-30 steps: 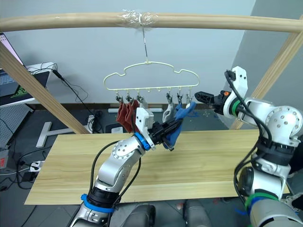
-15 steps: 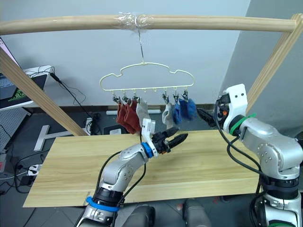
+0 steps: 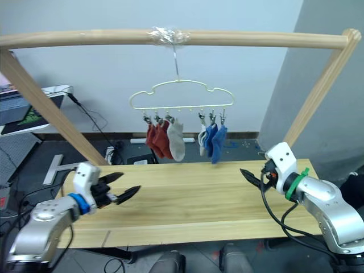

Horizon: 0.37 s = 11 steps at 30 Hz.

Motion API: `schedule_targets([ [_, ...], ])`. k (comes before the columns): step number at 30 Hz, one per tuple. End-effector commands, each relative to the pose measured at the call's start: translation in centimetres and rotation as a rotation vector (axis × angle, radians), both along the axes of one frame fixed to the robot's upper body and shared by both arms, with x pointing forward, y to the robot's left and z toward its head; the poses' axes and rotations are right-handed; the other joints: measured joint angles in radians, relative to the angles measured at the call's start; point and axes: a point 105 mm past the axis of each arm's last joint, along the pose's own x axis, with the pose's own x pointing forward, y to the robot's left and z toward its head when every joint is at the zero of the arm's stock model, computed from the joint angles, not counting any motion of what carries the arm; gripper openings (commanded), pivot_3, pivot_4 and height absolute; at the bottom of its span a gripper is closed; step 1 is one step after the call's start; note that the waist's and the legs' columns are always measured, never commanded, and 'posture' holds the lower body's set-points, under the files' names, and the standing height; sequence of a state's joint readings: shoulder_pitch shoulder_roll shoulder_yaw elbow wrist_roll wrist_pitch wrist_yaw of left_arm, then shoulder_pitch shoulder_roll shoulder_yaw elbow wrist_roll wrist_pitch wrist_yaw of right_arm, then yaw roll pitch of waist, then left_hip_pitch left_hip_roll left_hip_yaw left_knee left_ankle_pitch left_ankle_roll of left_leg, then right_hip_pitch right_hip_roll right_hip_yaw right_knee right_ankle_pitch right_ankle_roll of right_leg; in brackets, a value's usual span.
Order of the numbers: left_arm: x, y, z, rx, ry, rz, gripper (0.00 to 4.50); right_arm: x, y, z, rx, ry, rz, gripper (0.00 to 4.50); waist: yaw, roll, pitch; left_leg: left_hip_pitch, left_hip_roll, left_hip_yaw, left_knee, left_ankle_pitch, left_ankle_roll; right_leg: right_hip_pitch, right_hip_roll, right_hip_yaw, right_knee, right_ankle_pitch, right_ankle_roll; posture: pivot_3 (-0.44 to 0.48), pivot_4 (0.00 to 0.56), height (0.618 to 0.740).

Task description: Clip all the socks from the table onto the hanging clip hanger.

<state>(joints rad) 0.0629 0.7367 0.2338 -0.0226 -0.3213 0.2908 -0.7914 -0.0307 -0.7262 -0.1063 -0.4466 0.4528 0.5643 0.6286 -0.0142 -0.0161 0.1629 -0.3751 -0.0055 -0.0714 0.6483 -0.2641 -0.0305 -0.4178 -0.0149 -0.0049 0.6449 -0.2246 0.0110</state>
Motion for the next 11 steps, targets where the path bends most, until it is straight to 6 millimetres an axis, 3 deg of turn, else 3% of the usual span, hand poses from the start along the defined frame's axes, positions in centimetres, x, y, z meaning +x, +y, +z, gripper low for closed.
schedule_targets([
  [1,-0.9,3.3,1.5,0.094,-0.049,0.027,4.43,-0.6,-1.5,0.9,-0.008,-0.051,0.039,4.50,0.012,-0.003,-0.006,0.001,0.000,0.001,0.000,0.000,0.000,0.001,-0.001,0.000,0.000,-0.003,-0.005,0.044,0.055,0.740],
  [4,-1.6,4.8,2.7,0.075,-0.076,0.064,4.43,-0.4,-3.0,1.6,0.001,-0.079,0.051,4.50,0.018,-0.006,-0.010,0.004,-0.001,0.004,0.001,0.000,0.000,0.005,-0.004,0.001,-0.001,-0.003,-0.005,0.052,0.038,0.740],
  [7,-1.3,3.7,3.3,0.037,-0.115,0.046,4.43,0.1,-3.9,1.6,-0.021,-0.101,0.056,4.50,0.020,-0.015,-0.024,0.011,0.002,0.008,-0.001,0.000,0.000,0.009,-0.005,0.000,-0.001,-0.003,-0.005,0.051,0.029,0.740],
  [11,-0.4,1.6,3.3,0.009,-0.140,0.020,4.43,0.3,-6.1,1.3,-0.038,-0.092,0.024,4.50,0.021,-0.013,-0.034,0.012,0.001,0.008,-0.001,0.000,0.000,0.010,-0.004,0.000,0.000,-0.001,-0.002,0.042,0.034,0.740],
])
